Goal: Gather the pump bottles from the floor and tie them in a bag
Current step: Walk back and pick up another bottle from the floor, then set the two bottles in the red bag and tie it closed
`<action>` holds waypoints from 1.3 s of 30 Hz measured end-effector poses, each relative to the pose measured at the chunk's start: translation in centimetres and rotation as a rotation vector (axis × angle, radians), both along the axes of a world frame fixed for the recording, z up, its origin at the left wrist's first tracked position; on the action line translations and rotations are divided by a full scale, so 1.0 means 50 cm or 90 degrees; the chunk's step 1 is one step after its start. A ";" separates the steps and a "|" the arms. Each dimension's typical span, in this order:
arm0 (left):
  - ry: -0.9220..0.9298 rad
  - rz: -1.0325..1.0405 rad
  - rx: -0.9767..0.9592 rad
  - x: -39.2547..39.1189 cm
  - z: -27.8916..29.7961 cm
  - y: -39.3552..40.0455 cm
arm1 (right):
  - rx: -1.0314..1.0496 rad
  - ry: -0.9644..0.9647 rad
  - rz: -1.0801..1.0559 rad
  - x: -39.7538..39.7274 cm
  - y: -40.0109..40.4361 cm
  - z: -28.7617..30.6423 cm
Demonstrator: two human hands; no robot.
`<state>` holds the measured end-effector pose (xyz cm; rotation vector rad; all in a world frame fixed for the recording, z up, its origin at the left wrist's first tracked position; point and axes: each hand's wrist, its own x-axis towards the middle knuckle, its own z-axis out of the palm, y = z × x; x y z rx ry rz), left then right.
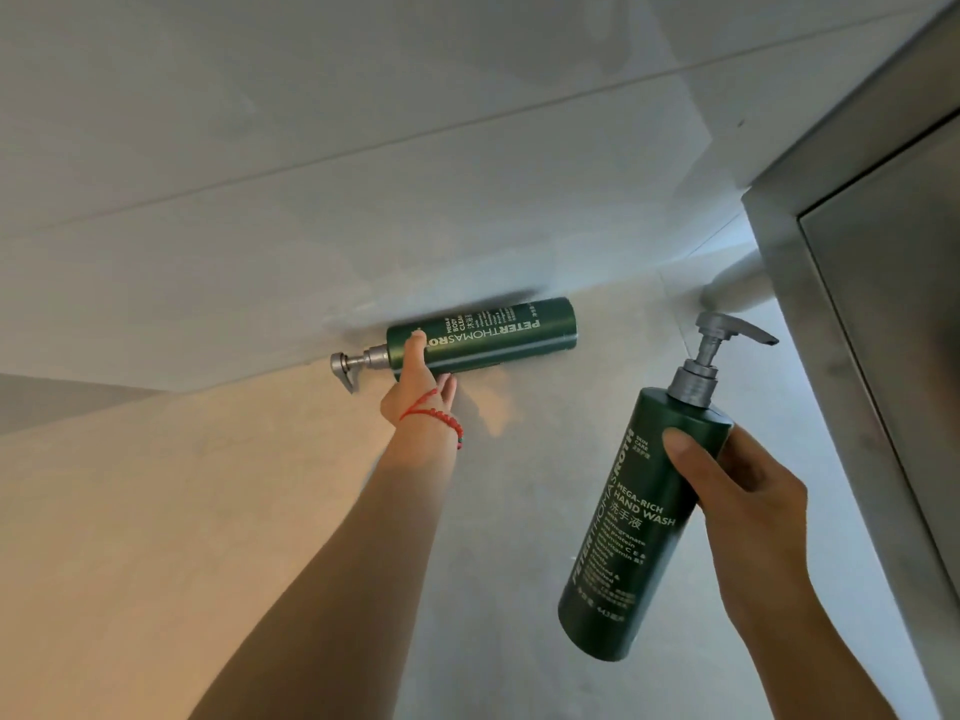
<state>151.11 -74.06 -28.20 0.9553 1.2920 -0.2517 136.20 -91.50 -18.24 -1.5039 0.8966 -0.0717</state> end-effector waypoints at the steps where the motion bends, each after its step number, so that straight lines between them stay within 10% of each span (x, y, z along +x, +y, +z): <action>1: -0.016 -0.012 0.012 -0.009 0.009 0.011 | 0.011 -0.004 -0.004 -0.001 0.004 0.011; 20: -0.184 -0.647 0.135 -0.207 0.552 0.156 | 0.111 0.012 0.053 -0.083 0.076 0.450; 39: -0.260 -0.748 0.052 -0.312 1.213 0.151 | 0.164 -0.010 -0.026 -0.194 0.105 1.071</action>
